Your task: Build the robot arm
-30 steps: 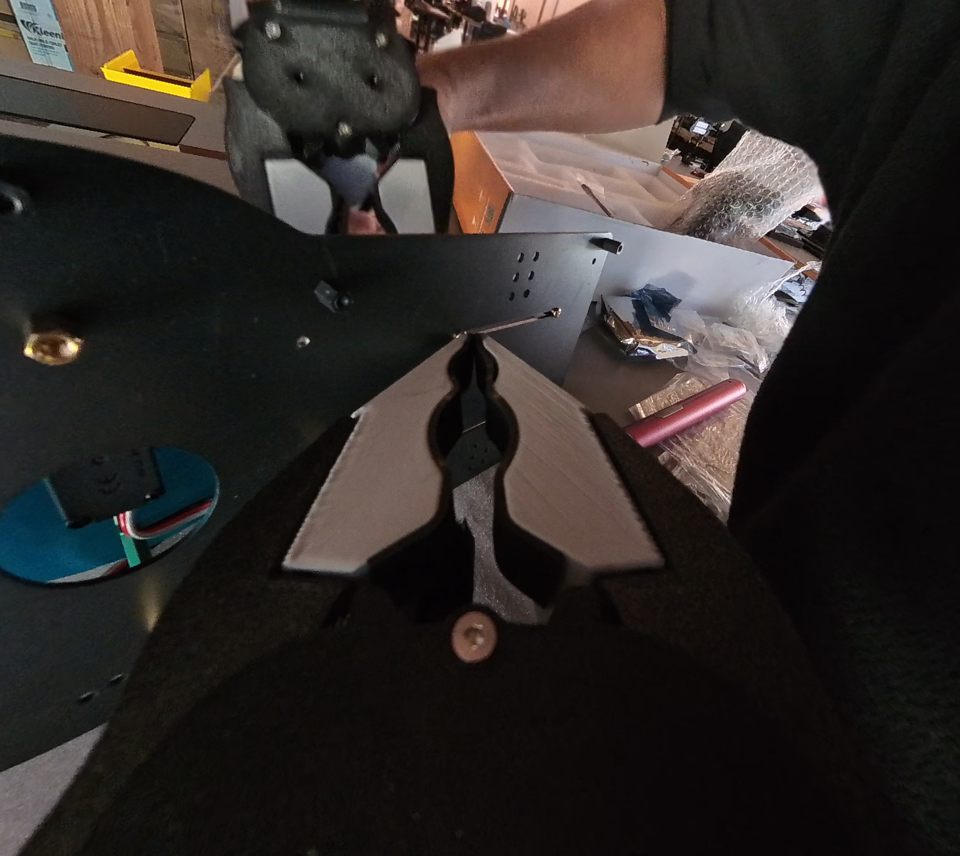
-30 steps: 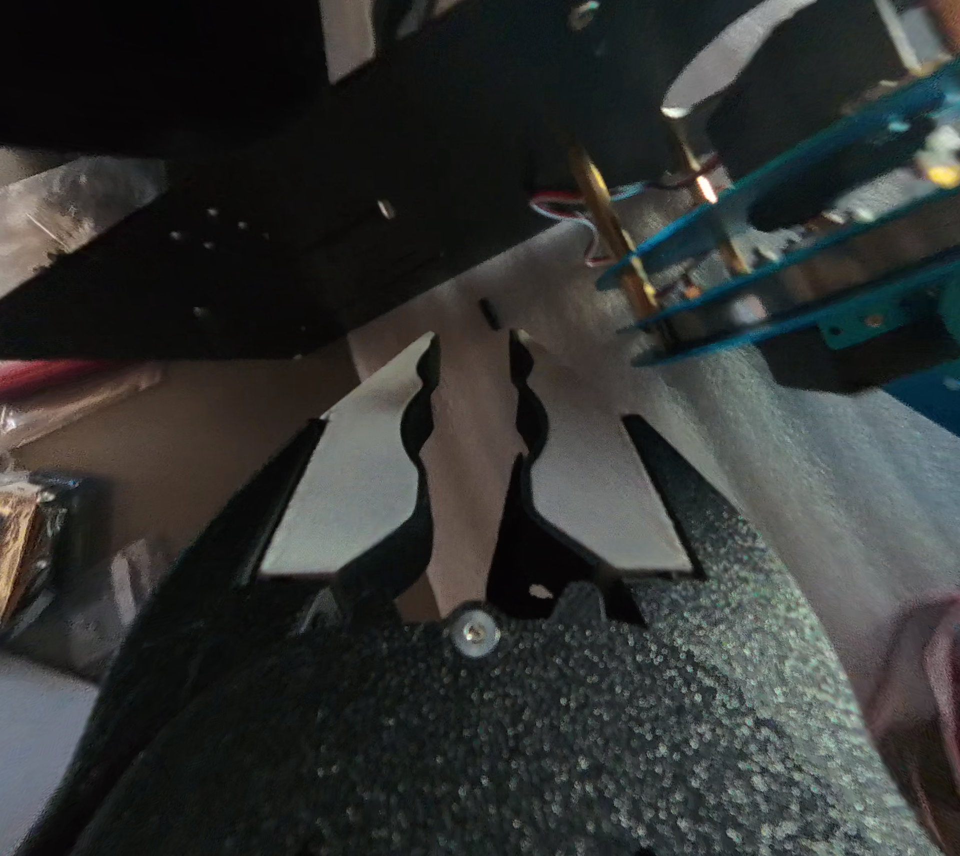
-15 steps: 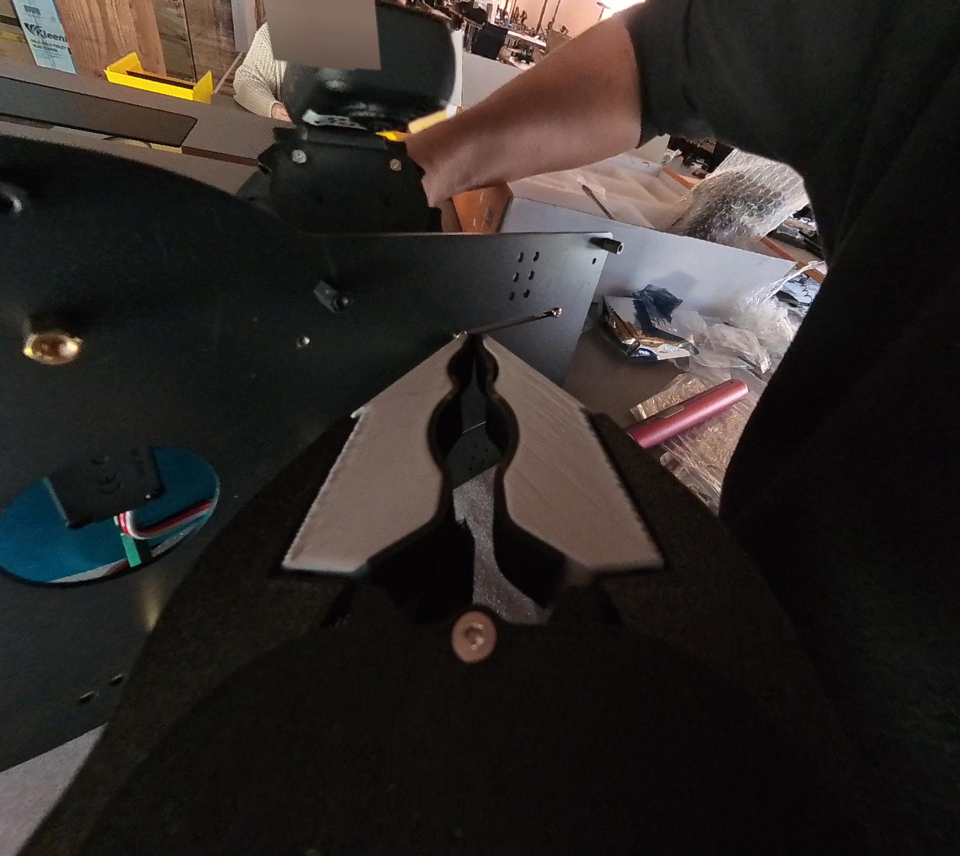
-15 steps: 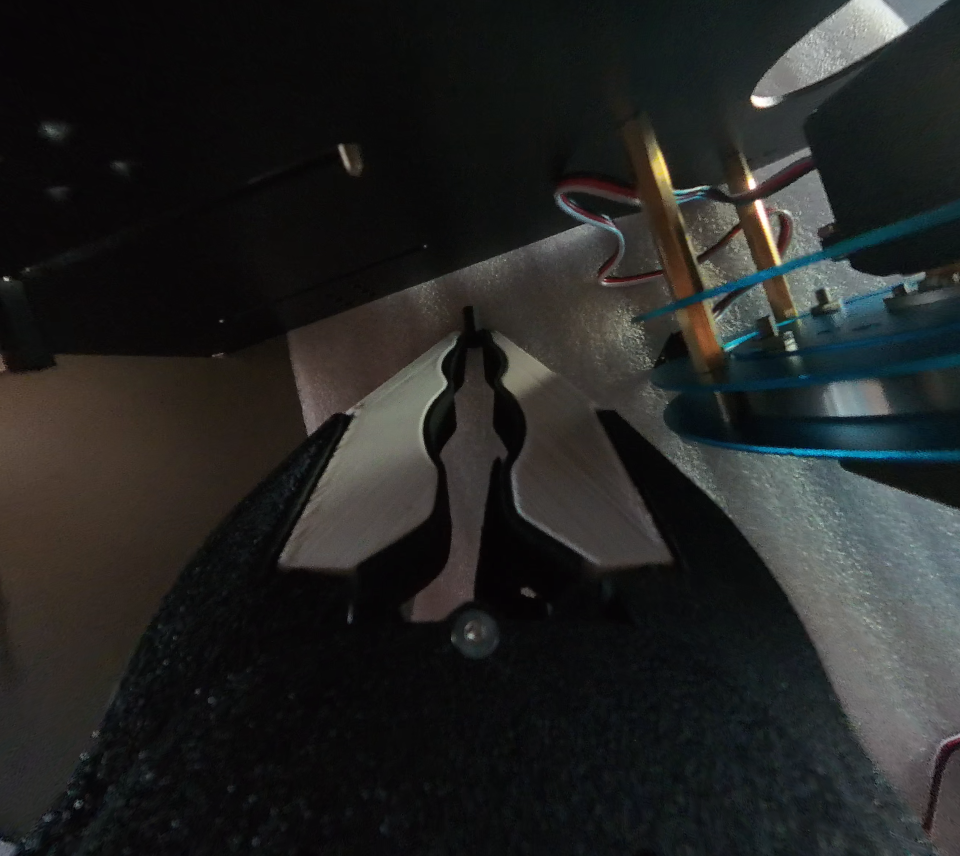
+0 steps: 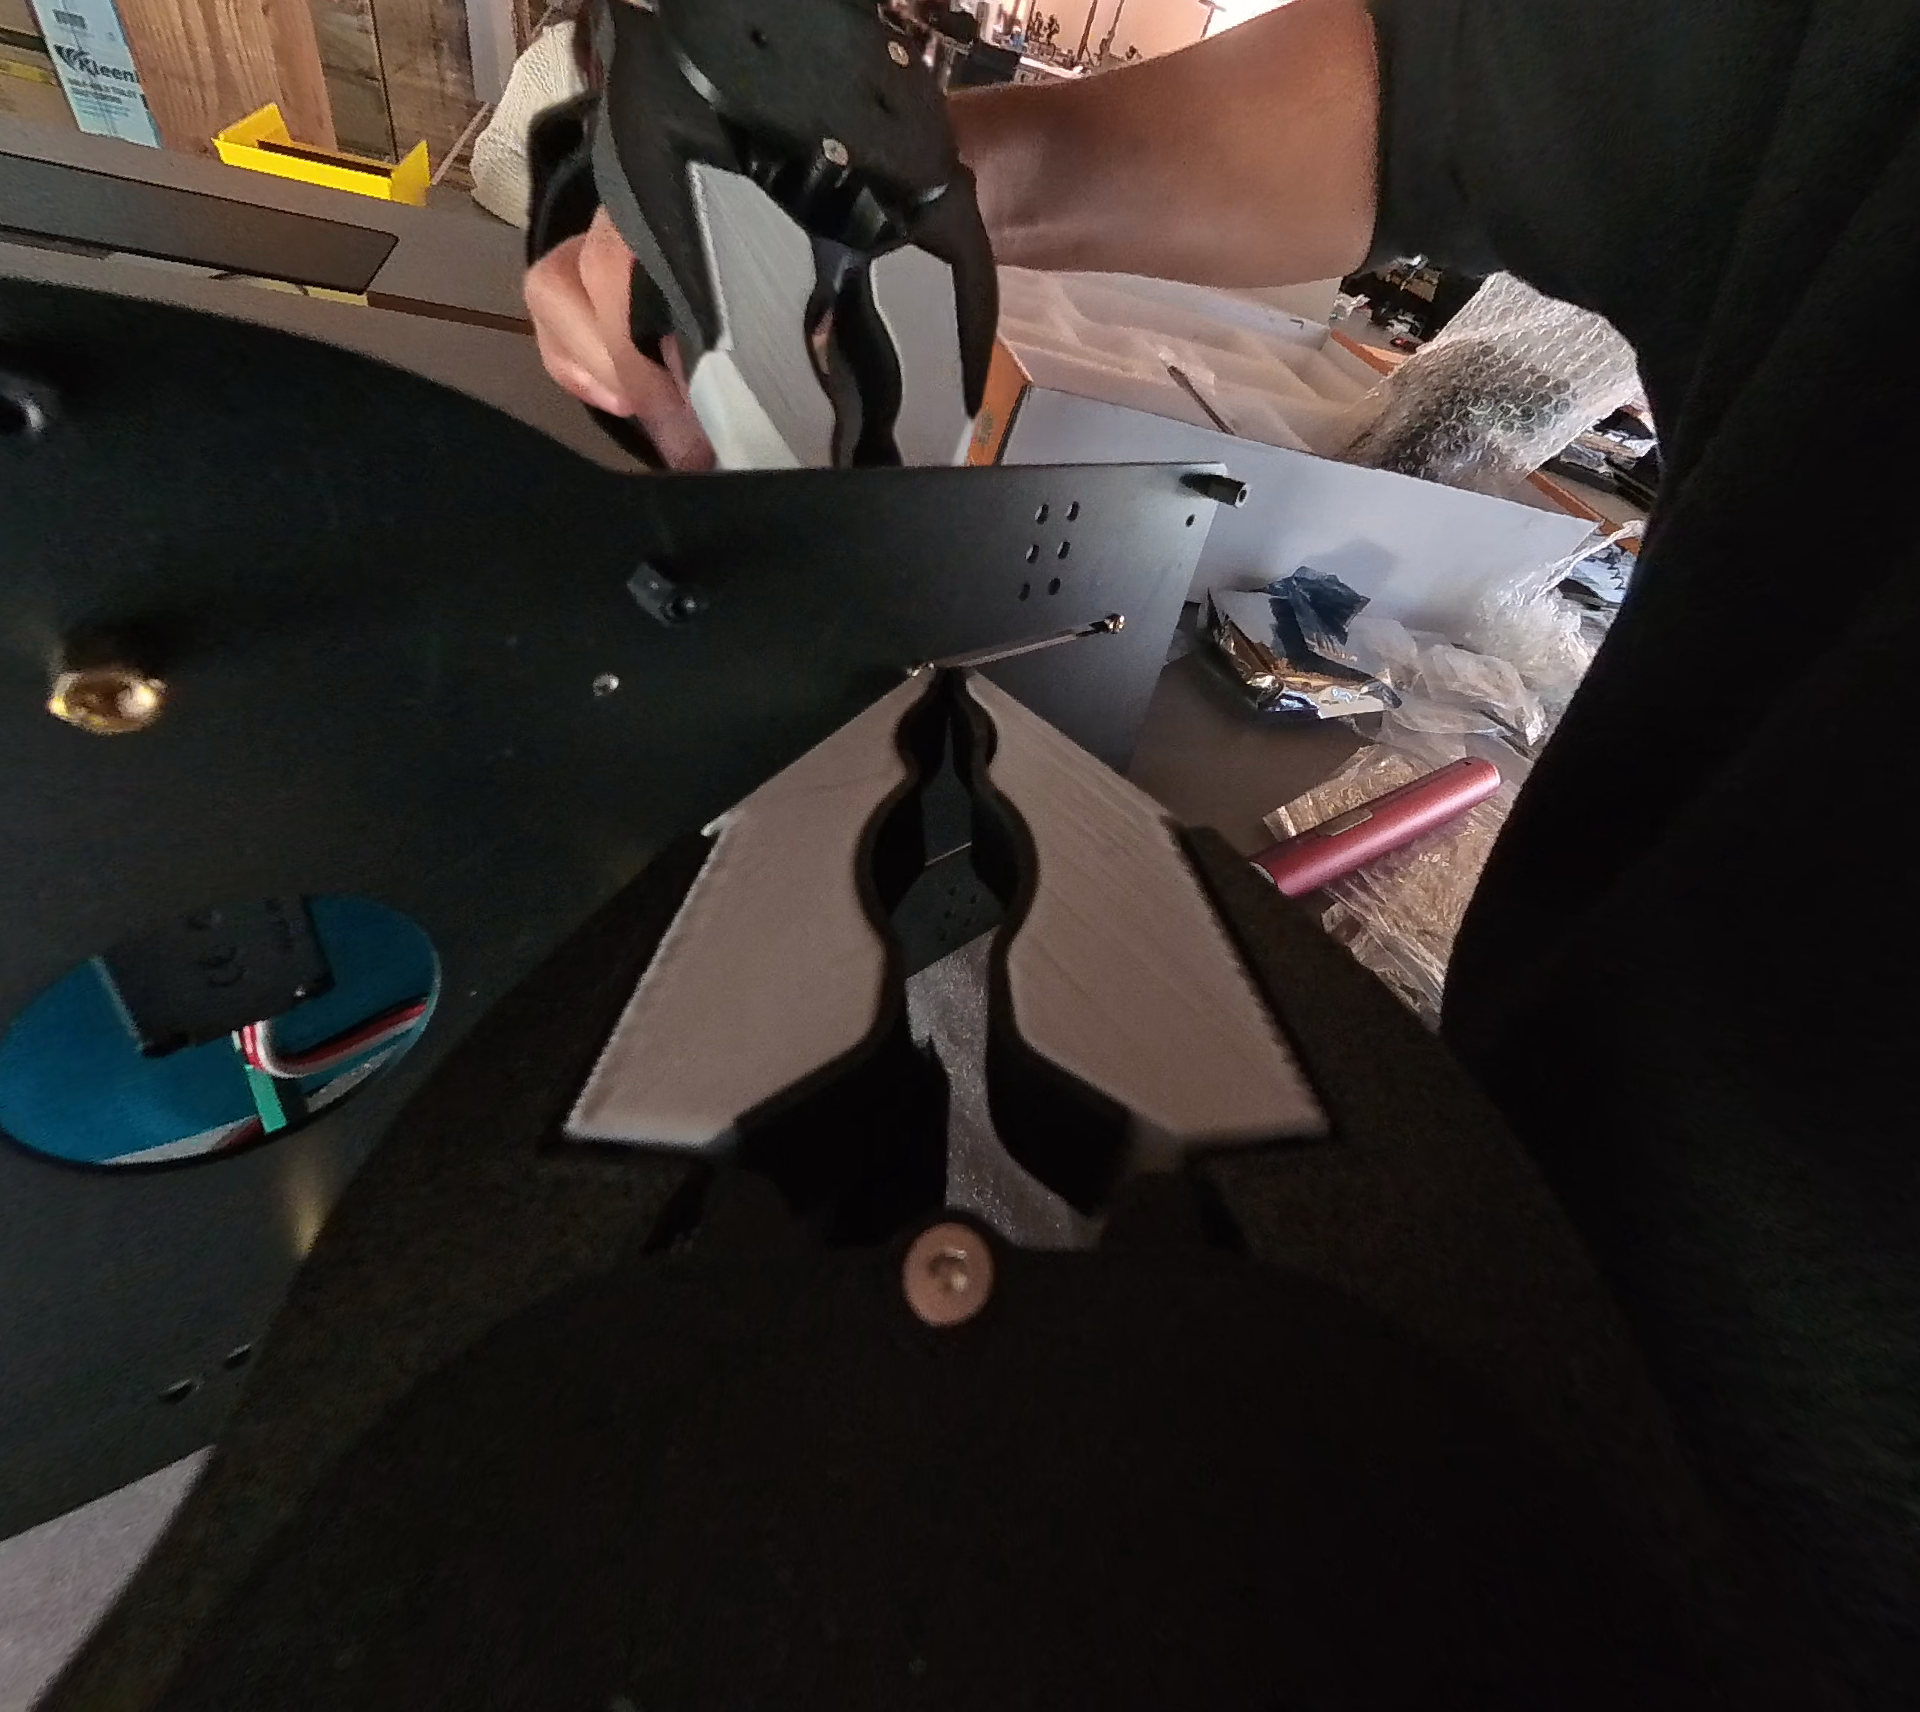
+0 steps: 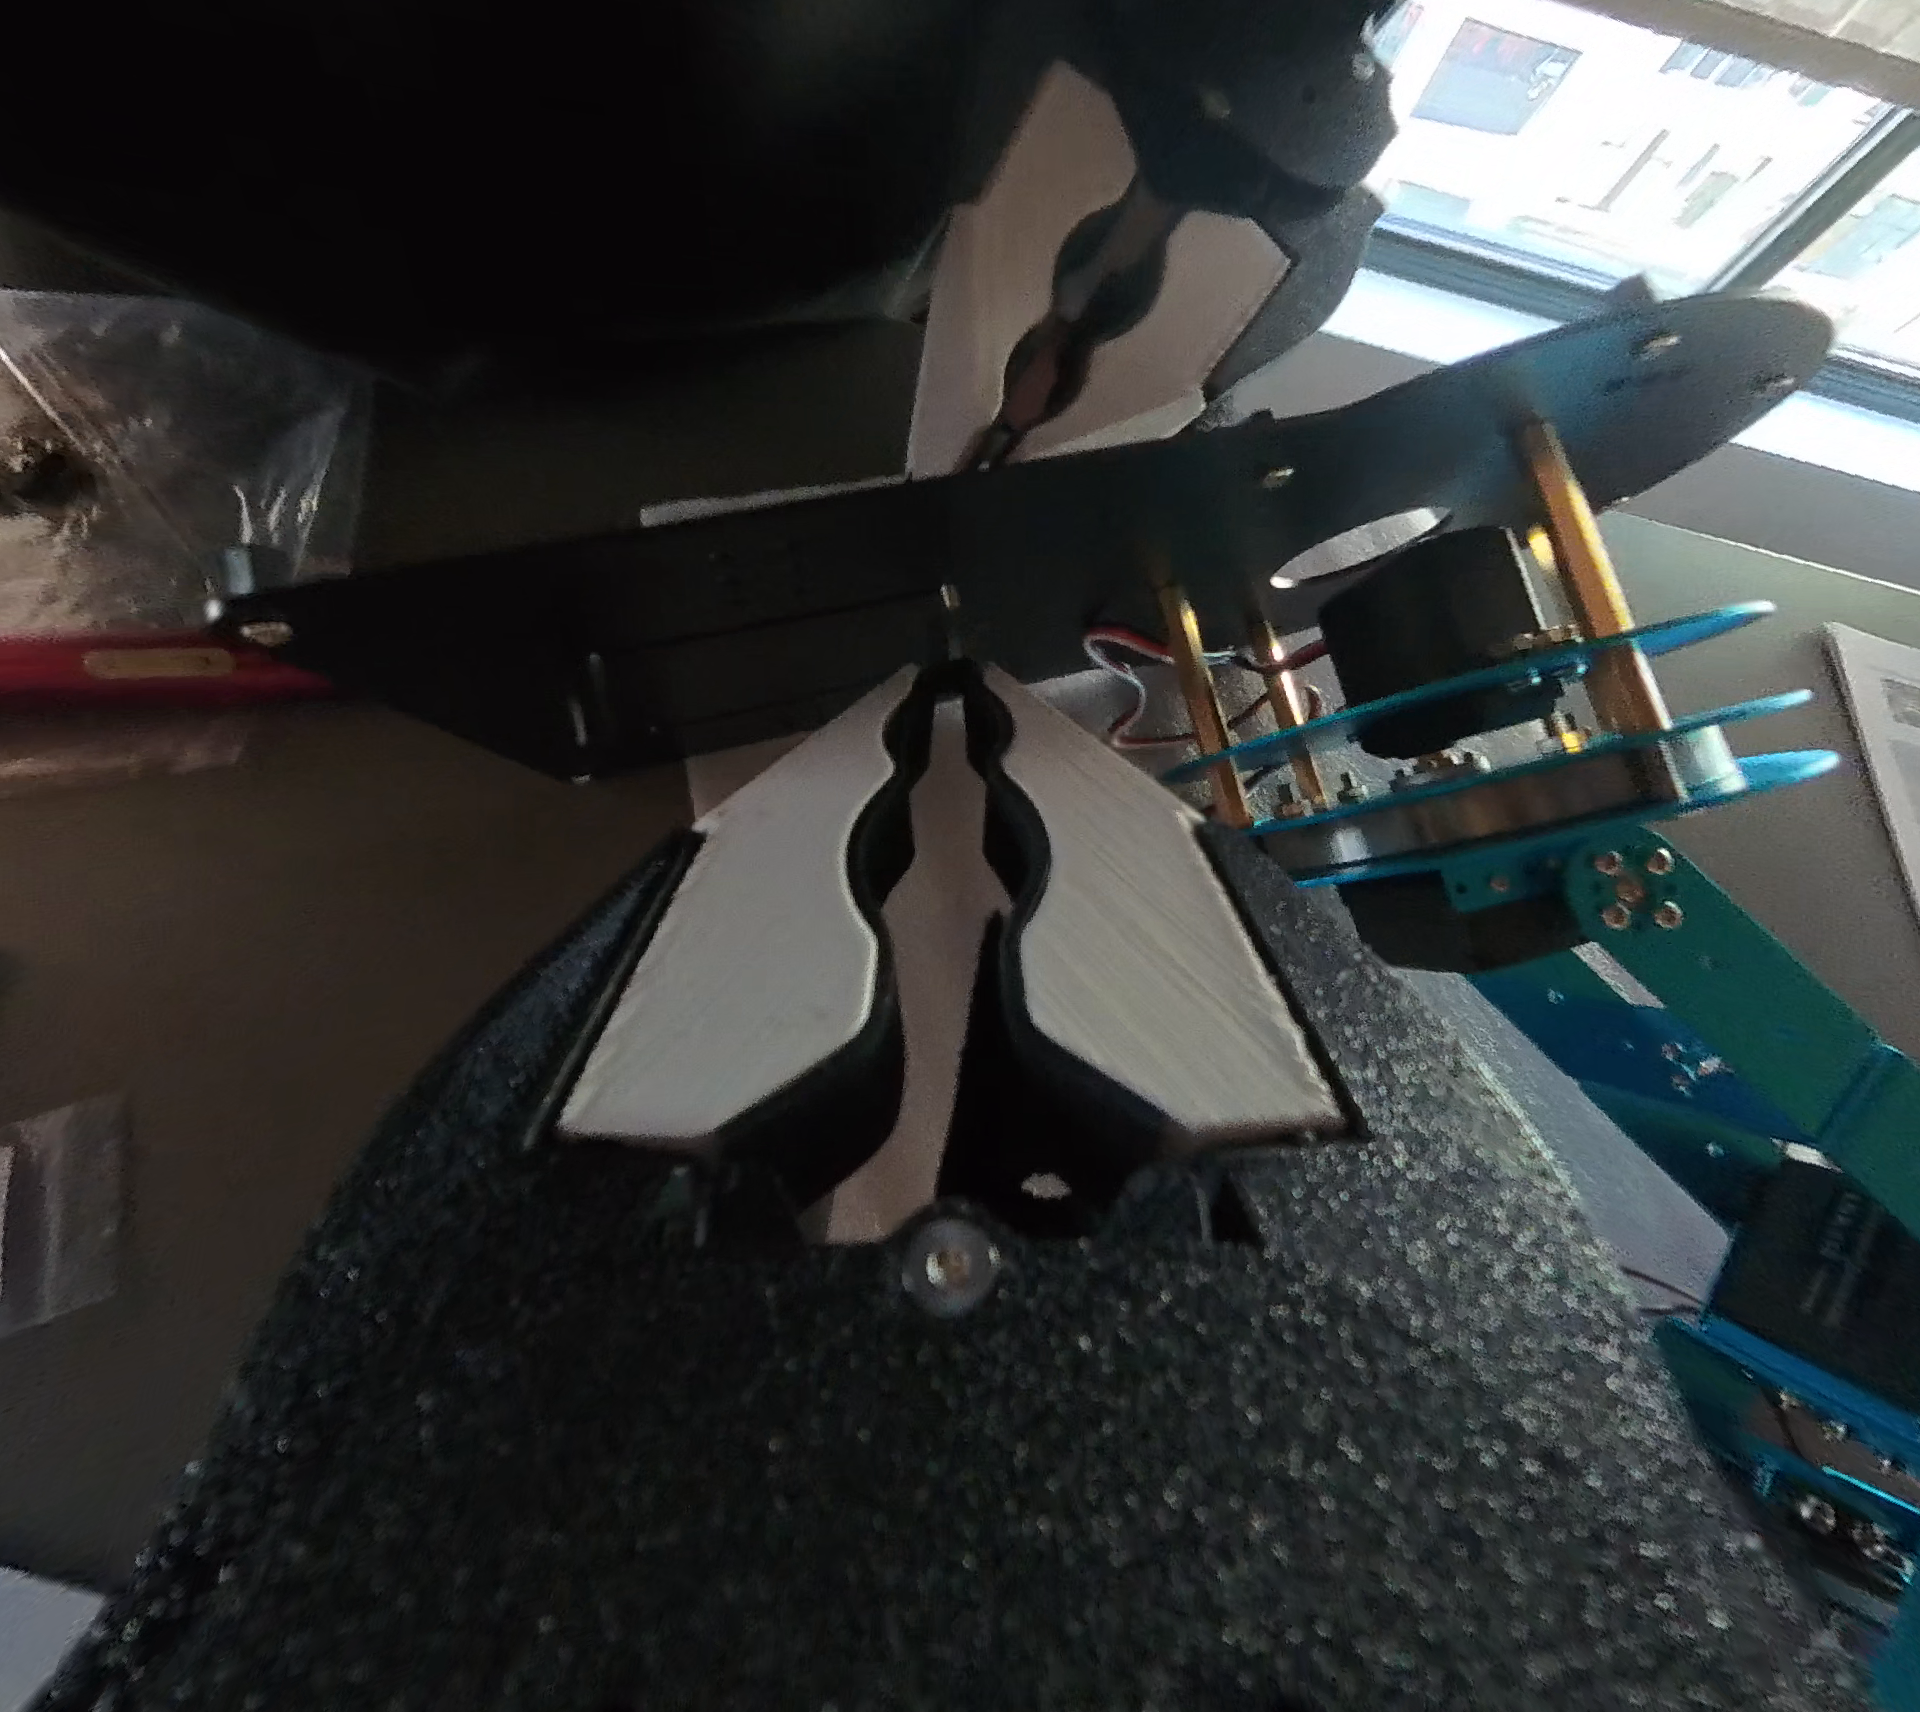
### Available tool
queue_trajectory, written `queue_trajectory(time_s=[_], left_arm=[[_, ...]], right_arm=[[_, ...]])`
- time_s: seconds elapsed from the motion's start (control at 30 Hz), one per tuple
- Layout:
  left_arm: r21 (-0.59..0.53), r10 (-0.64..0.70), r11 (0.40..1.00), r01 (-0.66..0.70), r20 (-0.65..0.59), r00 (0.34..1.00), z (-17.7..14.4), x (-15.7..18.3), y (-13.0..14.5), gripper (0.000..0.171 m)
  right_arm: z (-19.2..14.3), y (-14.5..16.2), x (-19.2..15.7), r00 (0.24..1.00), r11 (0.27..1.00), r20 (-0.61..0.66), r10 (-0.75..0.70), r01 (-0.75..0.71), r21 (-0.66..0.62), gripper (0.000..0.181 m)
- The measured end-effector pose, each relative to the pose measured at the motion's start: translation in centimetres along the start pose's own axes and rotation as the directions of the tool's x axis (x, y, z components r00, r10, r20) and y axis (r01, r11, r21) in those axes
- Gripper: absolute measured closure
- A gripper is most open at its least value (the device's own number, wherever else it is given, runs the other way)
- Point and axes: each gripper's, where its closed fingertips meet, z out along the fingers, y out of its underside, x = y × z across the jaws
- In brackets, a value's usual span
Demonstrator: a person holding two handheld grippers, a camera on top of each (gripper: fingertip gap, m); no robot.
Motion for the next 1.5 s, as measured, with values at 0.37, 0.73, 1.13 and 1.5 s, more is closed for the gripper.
queue_trajectory(time_s=[0.37,0.73,1.13,1.5], left_arm=[[-0.003,0.005,1.0,-0.005,0.001,1.0,0.1,0.0,0.0,0.171],[-0.002,0.003,1.0,-0.003,0.0,1.0,0.1,0.0,0.0,0.171],[-0.013,0.013,1.0,-0.013,0.001,1.0,0.1,-0.1,0.0,0.171],[-0.007,0.006,1.0,-0.006,-0.009,1.0,0.1,-0.1,0.0,0.171]], right_arm=[[-0.3,-0.4,0.2,1.0,1.0,-0.022,-0.018,0.019,0.013,0.176],[-0.2,-0.3,0.0,0.963,0.973,0.14,0.231,-0.226,-0.052,0.176],[0.3,0.3,-0.6,0.783,0.876,0.399,0.477,-0.458,-0.149,0.177],[-1.5,11.3,-0.3,0.963,0.792,0.046,0.266,-0.191,-0.58,0.176]])
